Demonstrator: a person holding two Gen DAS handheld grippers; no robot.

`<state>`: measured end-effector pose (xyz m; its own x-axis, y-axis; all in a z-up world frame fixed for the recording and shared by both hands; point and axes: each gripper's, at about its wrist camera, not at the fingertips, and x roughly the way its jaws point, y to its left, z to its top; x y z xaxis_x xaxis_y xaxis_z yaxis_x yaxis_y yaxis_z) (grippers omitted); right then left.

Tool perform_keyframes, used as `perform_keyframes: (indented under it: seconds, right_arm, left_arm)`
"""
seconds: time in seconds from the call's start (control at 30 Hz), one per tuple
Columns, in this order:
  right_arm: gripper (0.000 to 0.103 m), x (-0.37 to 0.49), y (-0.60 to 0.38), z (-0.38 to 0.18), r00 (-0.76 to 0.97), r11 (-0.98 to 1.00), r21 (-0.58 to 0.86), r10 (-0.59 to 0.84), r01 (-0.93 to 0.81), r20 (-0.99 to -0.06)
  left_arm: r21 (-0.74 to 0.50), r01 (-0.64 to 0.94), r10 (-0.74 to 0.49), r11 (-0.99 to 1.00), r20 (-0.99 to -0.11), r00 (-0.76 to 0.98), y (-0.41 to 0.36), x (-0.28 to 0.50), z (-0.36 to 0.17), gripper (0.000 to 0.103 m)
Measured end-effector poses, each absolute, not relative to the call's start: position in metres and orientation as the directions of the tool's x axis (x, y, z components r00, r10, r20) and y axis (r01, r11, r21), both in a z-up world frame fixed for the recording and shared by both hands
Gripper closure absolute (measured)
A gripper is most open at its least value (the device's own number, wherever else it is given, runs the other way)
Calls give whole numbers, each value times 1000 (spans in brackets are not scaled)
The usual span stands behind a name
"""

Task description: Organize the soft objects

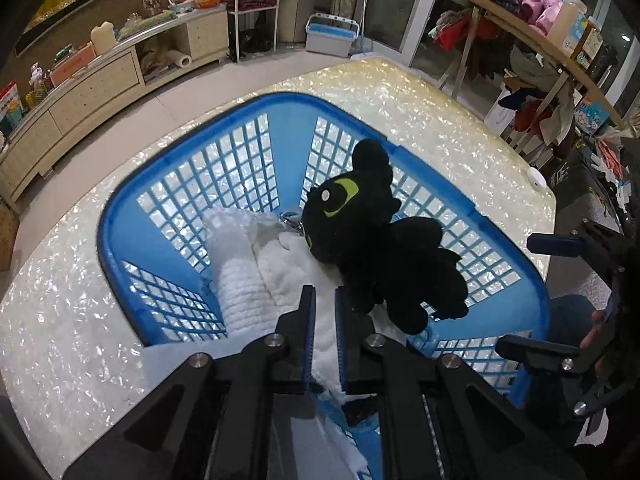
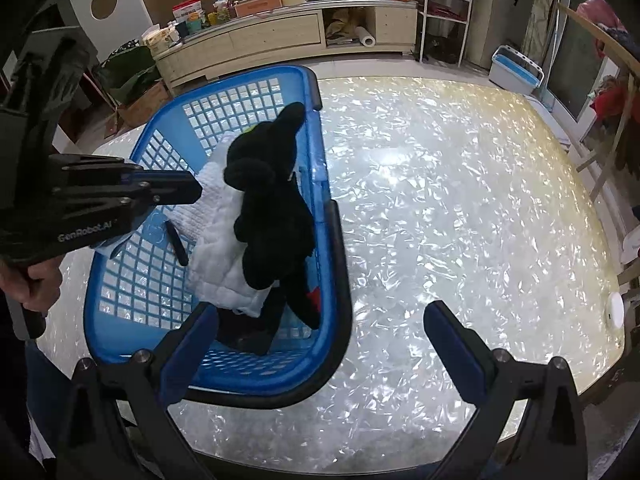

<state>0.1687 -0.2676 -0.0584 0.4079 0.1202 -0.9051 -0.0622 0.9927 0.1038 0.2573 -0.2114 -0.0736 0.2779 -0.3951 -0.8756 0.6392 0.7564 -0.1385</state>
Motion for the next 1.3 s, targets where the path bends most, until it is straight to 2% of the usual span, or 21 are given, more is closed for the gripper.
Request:
perform_keyframes:
  seconds: [0.27,0.43,0.57,0.63,0.8,0.9,1.3]
  right_arm:
    - [0,173,-269,-63,392,991,124,137,-59,-910]
    - [0,171,-269,-61,395,990,126,140,-62,-908]
    - [0,167,-267,-57,399,990,123,138,-64,-906]
    - [0,164,-265,-54,403,990,122,137,-64,-905]
    - [0,157,-255,-47,415,991,112,133,-73,-900]
    - [0,153,-247,-40,425,990,115,139,-82,-895]
    - [0,145,-198,-16,465,981,93,162,-169,-870]
  left_arm:
    - [-127,643,-371,755,-892,259,-220,260,-83,94]
    - [-136,648,-389,749,-883,264,-219,255,-76,71]
    - [-112,653,-382,749,-878,287,-215,249,-66,61]
    - [-110,648,-384,753,-874,298,-211,246,-59,44]
    - [-91,662,-407,744,-847,342,-196,230,-34,23]
    - [-72,664,-412,744,-832,371,-186,218,-18,20]
    - [-39,588,-382,808,-795,471,-108,170,14,20]
